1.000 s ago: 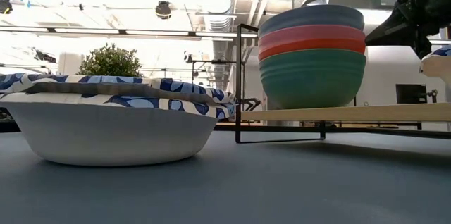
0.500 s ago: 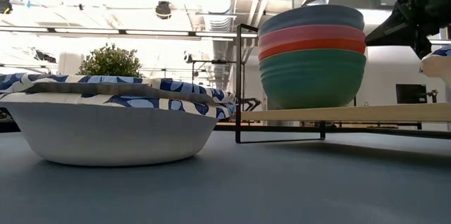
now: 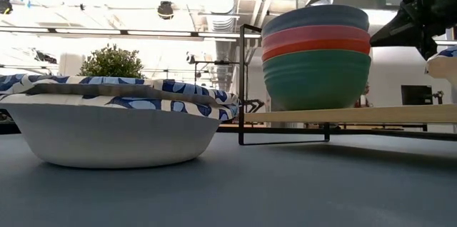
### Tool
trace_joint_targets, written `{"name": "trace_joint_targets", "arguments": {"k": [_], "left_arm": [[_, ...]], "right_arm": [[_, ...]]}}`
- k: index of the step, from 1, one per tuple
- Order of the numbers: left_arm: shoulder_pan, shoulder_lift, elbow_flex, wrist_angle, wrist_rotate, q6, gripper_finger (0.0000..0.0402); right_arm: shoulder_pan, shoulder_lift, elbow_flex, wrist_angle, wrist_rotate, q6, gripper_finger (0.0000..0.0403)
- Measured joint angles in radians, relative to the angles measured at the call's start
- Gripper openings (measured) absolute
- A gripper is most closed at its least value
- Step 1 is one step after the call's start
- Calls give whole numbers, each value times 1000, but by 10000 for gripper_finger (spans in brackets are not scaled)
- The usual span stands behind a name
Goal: Place and stack bowls onto a shelf
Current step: Stack the white bowl on top of the white bowl on the shelf
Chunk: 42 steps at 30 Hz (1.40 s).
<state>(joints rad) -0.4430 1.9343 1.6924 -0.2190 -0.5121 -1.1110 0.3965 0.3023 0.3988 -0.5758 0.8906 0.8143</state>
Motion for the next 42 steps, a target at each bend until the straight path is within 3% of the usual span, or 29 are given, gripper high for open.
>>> {"name": "trace_joint_targets", "arguments": {"k": [16,22,42], "left_arm": [[-7,24,0,3,-1,5,0],[9,78,1,96,44,-8,0],[44,133,1,163,17,3,0]], "right_arm": [[0,0,0,0,0,0,63],[0,0,0,-3,1,-3,63],[0,0,0,-23,6,-2,63]]}}
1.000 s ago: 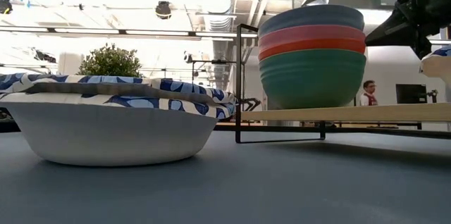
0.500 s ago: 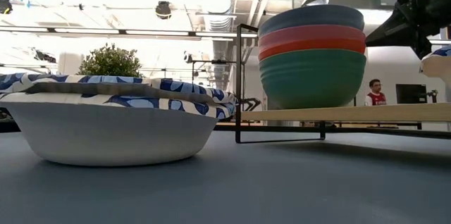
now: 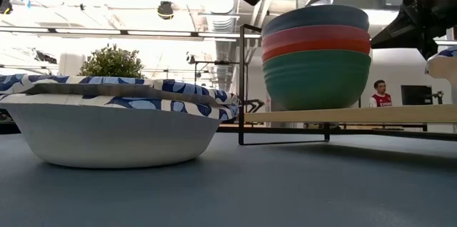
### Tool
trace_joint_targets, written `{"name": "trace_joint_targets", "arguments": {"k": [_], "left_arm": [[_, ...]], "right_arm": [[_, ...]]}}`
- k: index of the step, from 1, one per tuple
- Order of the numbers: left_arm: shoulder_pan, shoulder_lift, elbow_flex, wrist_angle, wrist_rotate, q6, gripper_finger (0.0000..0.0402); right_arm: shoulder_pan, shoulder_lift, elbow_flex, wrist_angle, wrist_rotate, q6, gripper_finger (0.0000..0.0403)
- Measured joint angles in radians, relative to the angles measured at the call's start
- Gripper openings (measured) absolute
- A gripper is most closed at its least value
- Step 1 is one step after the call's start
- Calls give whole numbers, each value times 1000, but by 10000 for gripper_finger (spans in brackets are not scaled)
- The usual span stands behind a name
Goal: Place and stack bowls onto a shelf
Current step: Stack the white bowl on top of the white bowl on the shelf
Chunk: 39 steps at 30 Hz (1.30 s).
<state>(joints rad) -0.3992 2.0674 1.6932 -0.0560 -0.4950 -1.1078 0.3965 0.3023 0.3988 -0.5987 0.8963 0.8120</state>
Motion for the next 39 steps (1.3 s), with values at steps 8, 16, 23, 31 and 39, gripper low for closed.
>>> {"name": "trace_joint_targets", "arguments": {"k": [8,16,23,31,39], "left_arm": [[2,6,0,15,-7,-19,0],[7,48,-1,73,80,-38,0],[7,46,-1,67,74,-49,0],[8,46,-1,60,90,-58,0],[14,63,0,65,142,-94,0]], "right_arm": [[0,0,0,0,1,0,63],[0,0,0,0,0,3,63],[0,0,0,0,-1,3,63],[0,0,0,0,-3,3,63],[0,0,0,0,-3,2,63]]}}
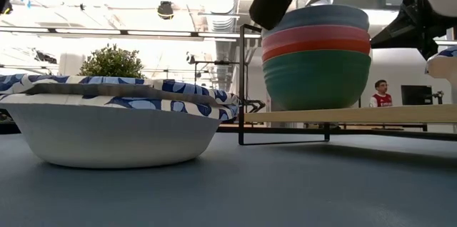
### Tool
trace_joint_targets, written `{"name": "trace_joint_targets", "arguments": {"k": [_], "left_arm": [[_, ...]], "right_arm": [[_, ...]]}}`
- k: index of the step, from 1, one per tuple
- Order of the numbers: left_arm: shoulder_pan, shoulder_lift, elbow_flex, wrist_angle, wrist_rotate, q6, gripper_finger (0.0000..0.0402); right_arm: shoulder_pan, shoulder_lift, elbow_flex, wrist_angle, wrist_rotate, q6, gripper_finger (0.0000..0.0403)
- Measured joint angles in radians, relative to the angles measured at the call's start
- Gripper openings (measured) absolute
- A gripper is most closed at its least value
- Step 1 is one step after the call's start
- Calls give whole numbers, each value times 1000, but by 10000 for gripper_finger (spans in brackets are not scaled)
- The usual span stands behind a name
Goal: Place and stack bowls onto a shelf
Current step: Stack the white bowl on top of the white bowl on the shelf
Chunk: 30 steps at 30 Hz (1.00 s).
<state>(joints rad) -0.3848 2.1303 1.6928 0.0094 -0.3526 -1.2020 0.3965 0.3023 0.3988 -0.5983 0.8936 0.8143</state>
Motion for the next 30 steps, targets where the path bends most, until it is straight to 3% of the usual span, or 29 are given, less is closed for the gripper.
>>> {"name": "trace_joint_targets", "arguments": {"k": [16,30], "left_arm": [[26,51,0,53,98,-44,0],[28,50,0,61,83,-10,11]], "right_arm": [[0,0,0,-2,-1,-1,63],[0,0,0,-14,-1,-10,63]]}}
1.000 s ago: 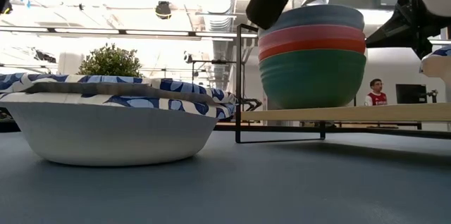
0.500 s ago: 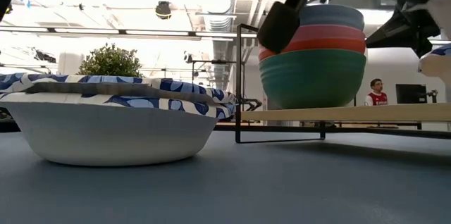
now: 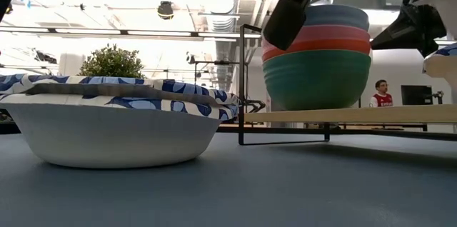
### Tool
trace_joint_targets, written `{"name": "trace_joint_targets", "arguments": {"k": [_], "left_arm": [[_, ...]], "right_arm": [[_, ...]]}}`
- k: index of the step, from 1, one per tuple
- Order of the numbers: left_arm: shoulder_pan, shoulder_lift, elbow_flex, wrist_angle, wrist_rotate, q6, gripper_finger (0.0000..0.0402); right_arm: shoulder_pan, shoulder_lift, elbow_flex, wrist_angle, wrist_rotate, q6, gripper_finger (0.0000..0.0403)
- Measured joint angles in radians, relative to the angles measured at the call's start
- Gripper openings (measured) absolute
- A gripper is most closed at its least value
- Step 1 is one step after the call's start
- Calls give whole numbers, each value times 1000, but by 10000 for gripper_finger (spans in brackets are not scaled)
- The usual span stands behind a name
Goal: Place and stack bowls onto a shelf
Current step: Stack the white bowl on top of the white bowl on the shelf
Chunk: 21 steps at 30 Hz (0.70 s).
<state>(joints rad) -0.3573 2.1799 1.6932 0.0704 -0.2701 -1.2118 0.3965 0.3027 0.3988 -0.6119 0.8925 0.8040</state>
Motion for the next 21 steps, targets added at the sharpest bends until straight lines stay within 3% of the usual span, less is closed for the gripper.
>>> {"name": "trace_joint_targets", "arguments": {"k": [13,17,21], "left_arm": [[16,0,0,-9,-38,8,140],[34,-6,0,4,72,16,147],[33,-49,0,14,183,93,126]], "right_arm": [[0,0,0,-21,0,0,63],[0,0,0,-23,0,0,63],[0,0,0,-24,0,0,63]]}}
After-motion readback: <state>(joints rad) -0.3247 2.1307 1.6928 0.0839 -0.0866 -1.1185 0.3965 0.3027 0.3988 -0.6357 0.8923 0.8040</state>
